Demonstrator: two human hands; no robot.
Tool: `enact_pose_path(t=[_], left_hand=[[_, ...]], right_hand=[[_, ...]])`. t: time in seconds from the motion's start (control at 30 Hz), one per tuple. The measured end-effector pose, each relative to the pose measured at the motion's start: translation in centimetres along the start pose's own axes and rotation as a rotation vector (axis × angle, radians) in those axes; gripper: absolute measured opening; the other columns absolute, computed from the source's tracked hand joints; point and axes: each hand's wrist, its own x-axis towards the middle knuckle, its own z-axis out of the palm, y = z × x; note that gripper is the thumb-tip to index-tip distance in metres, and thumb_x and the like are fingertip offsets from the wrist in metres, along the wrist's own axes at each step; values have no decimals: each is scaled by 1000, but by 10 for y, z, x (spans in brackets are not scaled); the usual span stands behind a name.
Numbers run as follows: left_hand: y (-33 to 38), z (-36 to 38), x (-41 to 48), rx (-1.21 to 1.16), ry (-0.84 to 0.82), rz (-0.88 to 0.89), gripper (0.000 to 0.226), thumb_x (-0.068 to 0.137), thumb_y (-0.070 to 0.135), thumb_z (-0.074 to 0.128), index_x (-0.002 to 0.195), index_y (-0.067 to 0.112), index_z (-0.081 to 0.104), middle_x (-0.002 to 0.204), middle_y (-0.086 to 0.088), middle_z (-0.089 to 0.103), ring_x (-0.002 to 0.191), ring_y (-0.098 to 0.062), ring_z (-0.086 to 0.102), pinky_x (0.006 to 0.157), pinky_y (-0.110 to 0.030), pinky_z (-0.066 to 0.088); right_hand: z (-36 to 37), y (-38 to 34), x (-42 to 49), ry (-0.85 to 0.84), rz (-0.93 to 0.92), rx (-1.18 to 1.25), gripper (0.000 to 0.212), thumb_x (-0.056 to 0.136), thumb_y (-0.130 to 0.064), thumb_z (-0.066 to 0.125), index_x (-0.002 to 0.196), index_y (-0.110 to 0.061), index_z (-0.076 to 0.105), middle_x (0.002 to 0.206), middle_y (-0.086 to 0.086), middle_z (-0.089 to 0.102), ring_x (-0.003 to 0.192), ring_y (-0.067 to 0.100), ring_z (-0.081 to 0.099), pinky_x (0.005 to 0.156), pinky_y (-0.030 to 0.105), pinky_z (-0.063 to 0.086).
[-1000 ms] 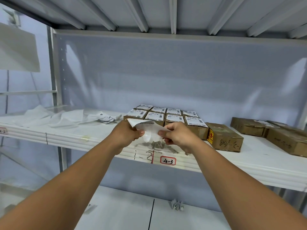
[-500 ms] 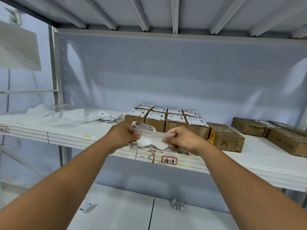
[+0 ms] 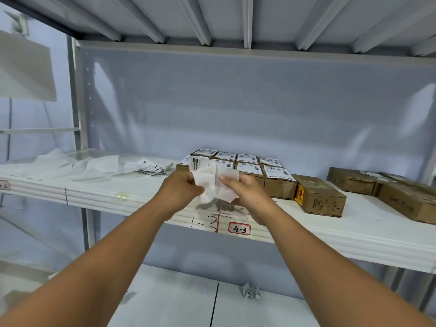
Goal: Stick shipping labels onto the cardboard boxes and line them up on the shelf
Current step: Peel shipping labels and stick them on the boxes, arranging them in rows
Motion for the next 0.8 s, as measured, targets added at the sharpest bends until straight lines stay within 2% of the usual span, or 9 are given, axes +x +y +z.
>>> enact_pose_path(t=[0.07,0.17,0.23,0.3,0.4,0.5,0.63,0.7,0.8], left_hand=[[6,1,-1,11,3,33,17,84,16,64,86,-1,67,76,-14,60,65,-17,48,63,-28,42],[16,7,-9,-2,38,79,31,88,23,63,66,1,56,43,11,41,45,-10,29,41,-15,22],[21,13,-12,-19,79,120,34,92,25,58,66,3,54,40,10,38,43,-9,28,39,-17,22],[23,20,-15,-52,134,143,40,94,29,53,61,7,48,49,4,35,43,-7,30,40,-16,25],[27,29,-21,-141,144,111,47,92,43,51,57,12,44,45,8,34,38,-6,33,39,-16,25],[28,34,-23,-166,226,70,44,90,40,57,56,15,42,40,10,42,40,-5,38,39,-16,26],[26,38,-17,-116,454,137,36,94,24,53,62,8,51,77,-8,52,62,-15,43,55,-28,25],[26,39,-17,-163,489,152,40,92,24,56,57,7,47,69,-4,45,55,-12,37,51,-23,26],[28,38,-19,-205,478,185,44,88,29,62,57,6,42,52,1,30,49,-12,25,46,-23,22]], right_hand=[[4,1,2,79,-24,-59,19,94,-36,54,84,-22,62,85,6,61,64,12,53,50,18,43],[10,2,6,208,-11,-82,31,98,-35,47,73,-17,50,73,4,53,59,13,47,49,23,39],[17,3,9,258,12,69,32,99,-30,47,72,-13,48,75,7,57,66,18,58,60,28,48],[23,0,10,288,12,261,28,99,-23,49,75,-9,54,81,11,64,78,24,66,76,34,56],[30,0,12,298,37,209,30,96,-31,52,90,-3,63,95,21,69,86,29,67,88,46,53],[34,3,13,289,2,177,24,97,-27,51,90,-10,67,90,14,70,80,22,62,79,41,51],[38,6,14,328,-48,242,16,97,-25,51,91,-16,63,85,3,68,82,20,64,83,39,51],[38,7,14,397,-1,315,16,98,-26,49,98,-15,62,91,4,67,85,21,64,82,38,53],[35,7,15,455,86,402,25,99,-28,45,112,-10,57,100,7,64,79,18,62,58,25,52]])
